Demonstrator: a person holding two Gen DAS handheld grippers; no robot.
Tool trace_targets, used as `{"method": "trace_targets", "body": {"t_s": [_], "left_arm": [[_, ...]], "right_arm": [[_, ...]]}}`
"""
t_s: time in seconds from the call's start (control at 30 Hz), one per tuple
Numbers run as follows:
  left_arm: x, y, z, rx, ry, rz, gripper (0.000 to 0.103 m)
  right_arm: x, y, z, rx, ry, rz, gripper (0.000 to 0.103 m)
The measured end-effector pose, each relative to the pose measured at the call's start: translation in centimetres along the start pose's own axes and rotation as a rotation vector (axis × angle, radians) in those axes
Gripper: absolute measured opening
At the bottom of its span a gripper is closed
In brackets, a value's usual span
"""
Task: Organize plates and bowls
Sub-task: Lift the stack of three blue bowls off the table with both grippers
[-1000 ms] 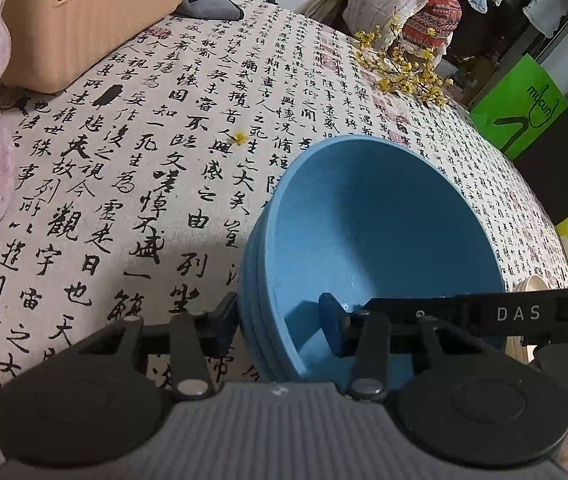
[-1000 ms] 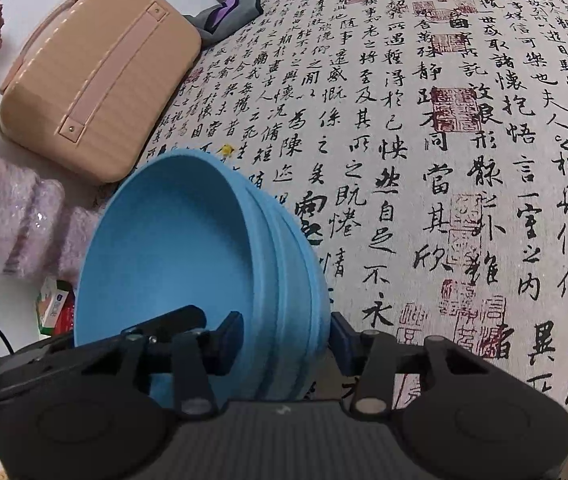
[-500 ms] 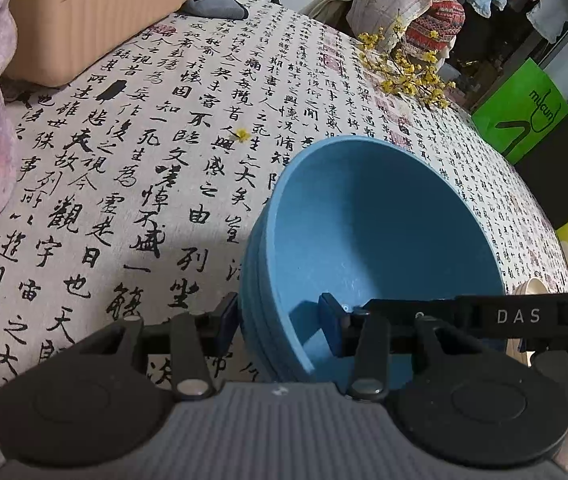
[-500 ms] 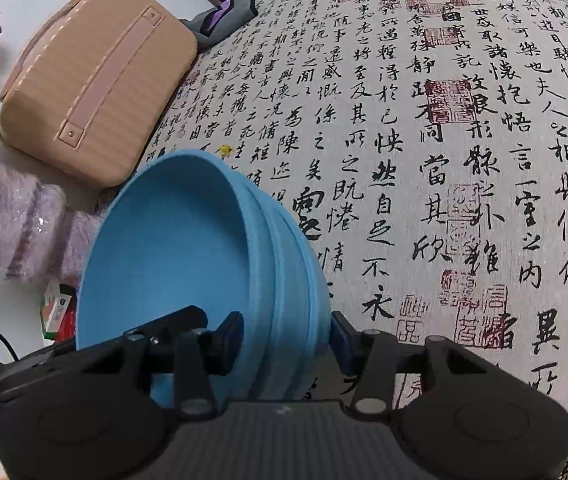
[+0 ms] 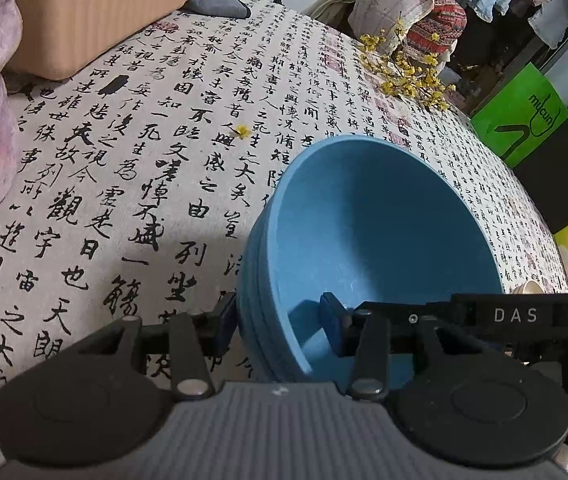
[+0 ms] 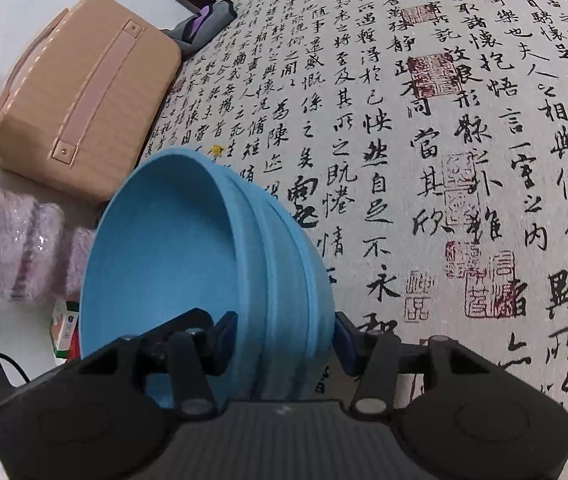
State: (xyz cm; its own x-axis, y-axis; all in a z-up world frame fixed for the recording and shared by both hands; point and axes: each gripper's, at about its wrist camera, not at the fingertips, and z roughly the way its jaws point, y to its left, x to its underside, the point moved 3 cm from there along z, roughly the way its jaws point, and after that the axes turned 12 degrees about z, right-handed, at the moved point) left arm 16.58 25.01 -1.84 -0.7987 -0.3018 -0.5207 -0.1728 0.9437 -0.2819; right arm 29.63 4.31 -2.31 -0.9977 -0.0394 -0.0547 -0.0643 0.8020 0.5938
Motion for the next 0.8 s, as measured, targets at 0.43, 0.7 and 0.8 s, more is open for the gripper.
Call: {"method": "trace_targets", "body": {"t_s": [0.43,0.7,0.8], "left_arm": [[0.0,-1.5,-0.8,0.002,-0.016,0.023,0.045],[0.2,-3.3,-1.2,0.008,-0.026,0.061,0.045],[0.2,-4.1,-1.3,0.011,-0.032,0.071,0.045]], "right_arm": [[1.0,-1.0,-2.8,-0.009,-0.021,0.007,0.050],[1.7,-2.4,-5.2,-0.019,-0.043,0.012,0.050],[1.9,-3.0,-6.2,-0.021,-0.052,0.015,0.050]]}}
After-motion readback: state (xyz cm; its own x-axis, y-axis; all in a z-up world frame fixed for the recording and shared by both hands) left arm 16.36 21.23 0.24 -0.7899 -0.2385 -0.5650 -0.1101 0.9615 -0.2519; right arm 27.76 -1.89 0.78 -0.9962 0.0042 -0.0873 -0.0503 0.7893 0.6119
